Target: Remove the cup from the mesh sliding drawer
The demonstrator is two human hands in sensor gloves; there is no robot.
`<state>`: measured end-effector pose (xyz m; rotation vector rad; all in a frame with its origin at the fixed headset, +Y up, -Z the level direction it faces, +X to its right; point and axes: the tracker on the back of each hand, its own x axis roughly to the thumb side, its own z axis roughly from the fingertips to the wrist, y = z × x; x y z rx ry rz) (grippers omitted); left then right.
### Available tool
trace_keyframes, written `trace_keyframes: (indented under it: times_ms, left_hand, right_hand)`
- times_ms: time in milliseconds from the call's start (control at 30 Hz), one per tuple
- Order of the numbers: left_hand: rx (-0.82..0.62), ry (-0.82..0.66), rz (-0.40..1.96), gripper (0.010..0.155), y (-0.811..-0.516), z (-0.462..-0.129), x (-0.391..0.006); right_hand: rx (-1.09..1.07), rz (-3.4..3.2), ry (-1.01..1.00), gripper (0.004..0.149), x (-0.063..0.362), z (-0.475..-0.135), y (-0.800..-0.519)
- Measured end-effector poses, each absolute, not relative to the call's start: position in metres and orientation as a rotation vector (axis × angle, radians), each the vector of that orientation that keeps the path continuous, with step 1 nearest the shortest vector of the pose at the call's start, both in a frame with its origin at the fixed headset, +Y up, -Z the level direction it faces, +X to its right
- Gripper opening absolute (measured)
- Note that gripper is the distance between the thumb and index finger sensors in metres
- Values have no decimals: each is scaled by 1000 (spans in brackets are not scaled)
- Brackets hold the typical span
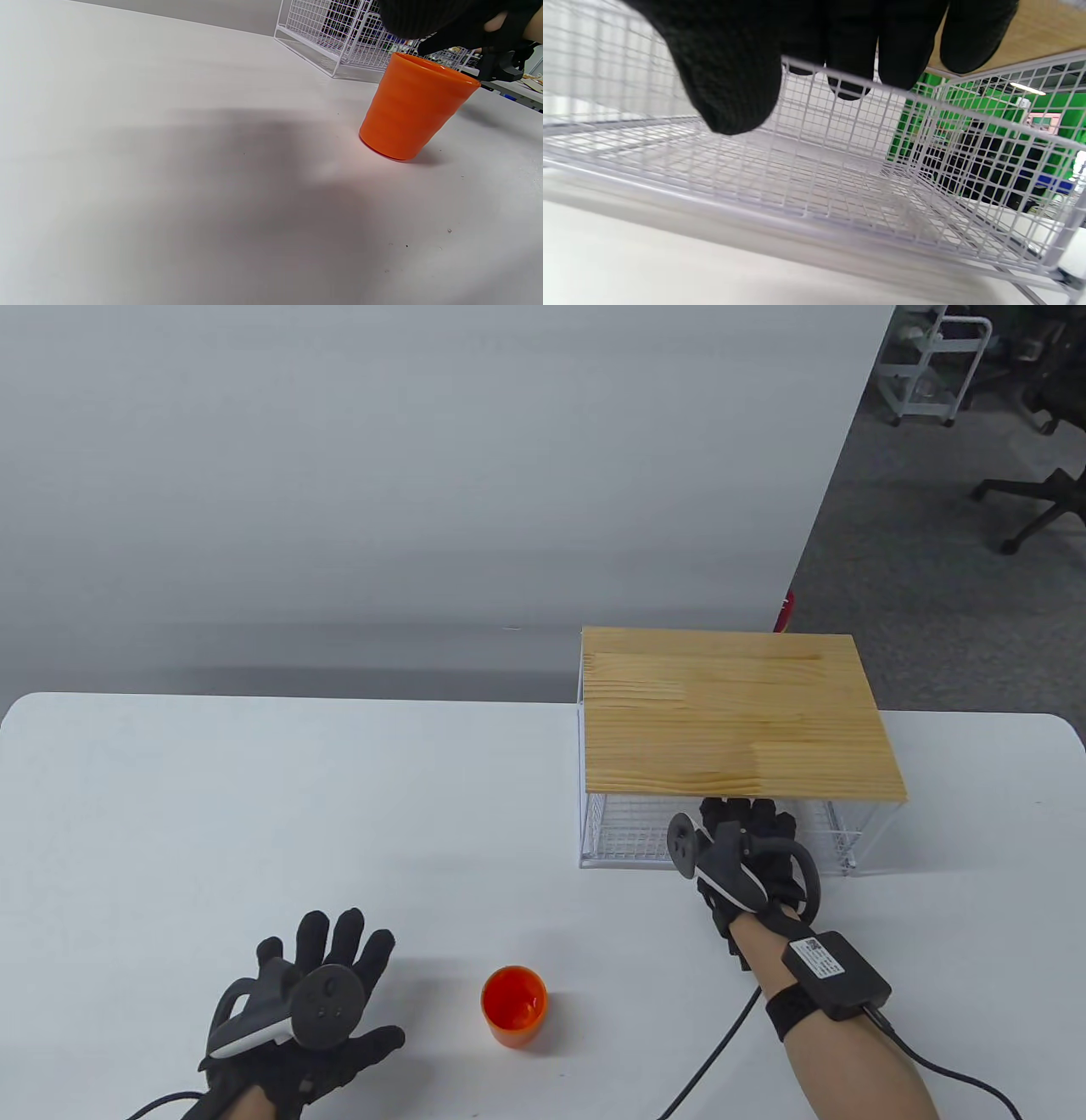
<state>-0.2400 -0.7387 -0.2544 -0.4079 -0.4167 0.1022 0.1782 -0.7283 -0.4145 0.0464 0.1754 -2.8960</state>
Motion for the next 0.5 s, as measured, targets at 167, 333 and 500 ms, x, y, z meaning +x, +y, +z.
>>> trace_keyframes:
  times_ms: [167, 333, 500]
  left_hand:
    - [-411, -427, 113, 94, -739, -255, -239]
    - [-415, -433, 115, 94, -740, -254, -238]
    - [-408, -449, 112, 95, -740, -253, -235]
  right_hand:
    - [-47, -3038, 152, 81, 184, -380, -712]
    - [-245, -3135, 160, 82, 183, -341, -705]
    - [-386, -3198, 84, 85, 178, -310, -704]
